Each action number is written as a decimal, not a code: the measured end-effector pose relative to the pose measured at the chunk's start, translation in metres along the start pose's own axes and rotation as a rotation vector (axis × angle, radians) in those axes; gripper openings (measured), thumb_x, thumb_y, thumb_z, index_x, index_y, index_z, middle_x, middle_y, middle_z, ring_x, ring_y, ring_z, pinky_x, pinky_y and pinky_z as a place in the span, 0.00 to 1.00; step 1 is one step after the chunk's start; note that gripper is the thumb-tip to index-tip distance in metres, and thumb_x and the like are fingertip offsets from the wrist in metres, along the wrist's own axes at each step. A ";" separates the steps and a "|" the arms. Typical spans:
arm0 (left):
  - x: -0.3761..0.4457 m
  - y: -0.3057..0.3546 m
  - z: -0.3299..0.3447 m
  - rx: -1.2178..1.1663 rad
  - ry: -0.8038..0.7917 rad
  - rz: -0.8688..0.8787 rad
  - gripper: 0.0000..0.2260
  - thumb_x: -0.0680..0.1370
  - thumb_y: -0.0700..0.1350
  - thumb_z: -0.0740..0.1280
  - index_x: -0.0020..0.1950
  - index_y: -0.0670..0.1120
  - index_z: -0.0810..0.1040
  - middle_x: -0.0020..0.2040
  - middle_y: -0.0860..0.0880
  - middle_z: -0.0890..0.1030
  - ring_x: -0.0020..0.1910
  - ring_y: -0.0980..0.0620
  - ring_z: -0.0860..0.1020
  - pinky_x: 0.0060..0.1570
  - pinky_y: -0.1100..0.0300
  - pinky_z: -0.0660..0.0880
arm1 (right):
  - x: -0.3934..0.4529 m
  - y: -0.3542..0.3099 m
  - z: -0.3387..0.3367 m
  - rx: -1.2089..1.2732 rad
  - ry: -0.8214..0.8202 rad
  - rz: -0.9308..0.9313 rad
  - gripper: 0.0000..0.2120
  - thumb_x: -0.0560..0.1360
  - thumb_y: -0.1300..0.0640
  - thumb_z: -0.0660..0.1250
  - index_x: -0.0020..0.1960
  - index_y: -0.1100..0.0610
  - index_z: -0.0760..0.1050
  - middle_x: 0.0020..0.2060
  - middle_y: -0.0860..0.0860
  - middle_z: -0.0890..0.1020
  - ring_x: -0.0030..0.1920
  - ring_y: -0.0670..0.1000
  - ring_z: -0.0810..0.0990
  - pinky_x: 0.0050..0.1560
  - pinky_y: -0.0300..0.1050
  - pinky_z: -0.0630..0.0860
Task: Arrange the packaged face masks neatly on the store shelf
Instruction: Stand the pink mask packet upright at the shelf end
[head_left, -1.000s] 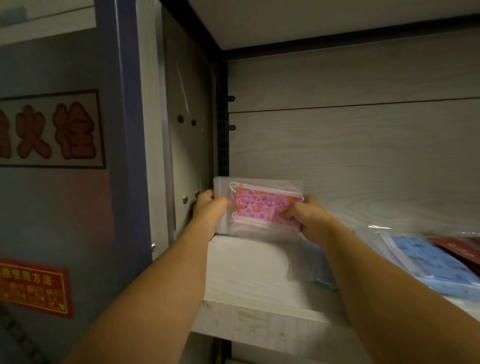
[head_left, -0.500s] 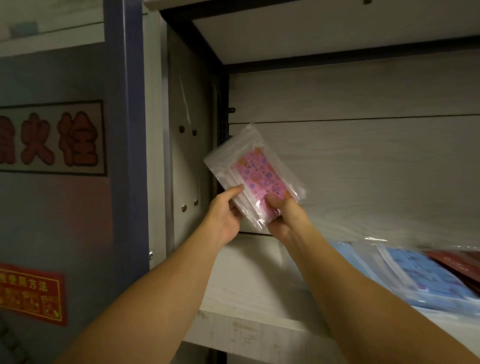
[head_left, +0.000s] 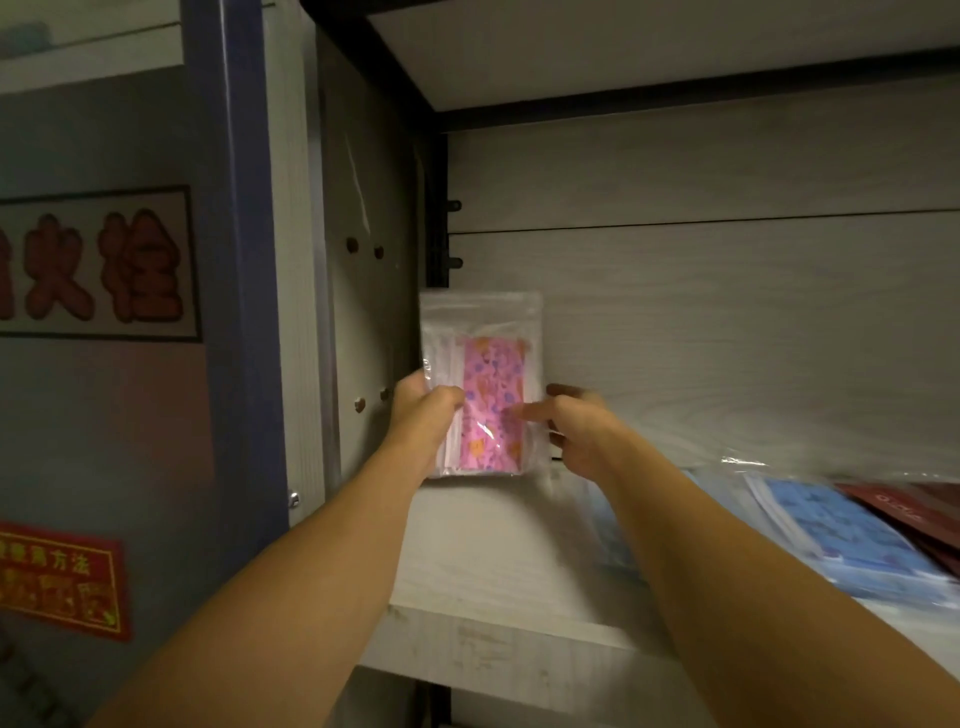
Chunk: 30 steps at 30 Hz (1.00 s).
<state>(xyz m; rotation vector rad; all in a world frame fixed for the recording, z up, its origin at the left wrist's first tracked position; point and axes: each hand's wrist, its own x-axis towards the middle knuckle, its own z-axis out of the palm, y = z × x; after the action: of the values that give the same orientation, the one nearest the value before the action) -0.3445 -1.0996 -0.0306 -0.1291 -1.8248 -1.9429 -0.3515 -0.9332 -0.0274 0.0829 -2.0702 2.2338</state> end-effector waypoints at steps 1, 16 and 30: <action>-0.002 0.000 0.001 0.028 -0.039 0.006 0.13 0.74 0.30 0.65 0.47 0.47 0.80 0.41 0.44 0.83 0.38 0.47 0.82 0.34 0.59 0.79 | -0.002 0.002 -0.001 -0.041 -0.018 -0.013 0.32 0.61 0.65 0.83 0.62 0.60 0.77 0.55 0.56 0.85 0.55 0.59 0.83 0.60 0.60 0.78; 0.002 -0.006 -0.002 0.097 -0.020 -0.057 0.15 0.72 0.36 0.61 0.52 0.53 0.76 0.49 0.42 0.82 0.47 0.42 0.83 0.50 0.43 0.82 | -0.010 0.012 0.019 -0.049 -0.006 -0.113 0.20 0.71 0.70 0.66 0.62 0.63 0.74 0.51 0.57 0.83 0.51 0.58 0.83 0.53 0.55 0.82; 0.005 -0.013 -0.006 0.192 0.013 -0.026 0.17 0.65 0.41 0.61 0.51 0.47 0.82 0.45 0.42 0.85 0.46 0.41 0.84 0.51 0.41 0.82 | -0.001 0.019 0.022 -0.169 0.064 -0.069 0.17 0.75 0.73 0.64 0.61 0.61 0.73 0.53 0.56 0.81 0.48 0.55 0.80 0.40 0.45 0.78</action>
<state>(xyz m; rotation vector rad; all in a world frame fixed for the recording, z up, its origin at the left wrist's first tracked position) -0.3521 -1.1069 -0.0414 -0.0307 -2.0021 -1.7694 -0.3527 -0.9563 -0.0452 0.0687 -2.1768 1.9872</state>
